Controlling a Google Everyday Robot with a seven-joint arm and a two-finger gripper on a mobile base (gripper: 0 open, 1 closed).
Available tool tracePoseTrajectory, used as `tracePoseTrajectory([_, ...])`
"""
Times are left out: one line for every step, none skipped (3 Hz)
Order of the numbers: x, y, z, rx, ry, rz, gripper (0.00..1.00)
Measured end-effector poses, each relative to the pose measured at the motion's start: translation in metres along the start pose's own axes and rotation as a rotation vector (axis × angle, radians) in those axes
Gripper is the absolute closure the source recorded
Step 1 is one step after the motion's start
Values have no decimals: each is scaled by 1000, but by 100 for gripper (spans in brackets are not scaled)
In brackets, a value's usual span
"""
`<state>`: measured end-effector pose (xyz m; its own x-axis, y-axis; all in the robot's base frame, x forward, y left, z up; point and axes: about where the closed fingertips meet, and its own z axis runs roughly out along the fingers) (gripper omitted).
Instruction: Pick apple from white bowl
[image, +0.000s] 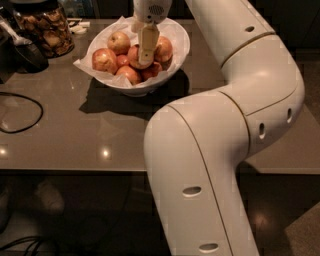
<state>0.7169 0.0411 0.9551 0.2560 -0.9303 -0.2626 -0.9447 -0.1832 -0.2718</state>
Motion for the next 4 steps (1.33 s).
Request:
tracePoseTrajectory([3, 1, 5, -12, 1, -1, 29])
tracePoseTrajectory([5, 0, 9, -20, 3, -1, 29])
tracePoseTrajectory([10, 0, 16, -29, 7, 4, 31])
tracePoseTrajectory([13, -1, 22, -38, 11, 6, 31])
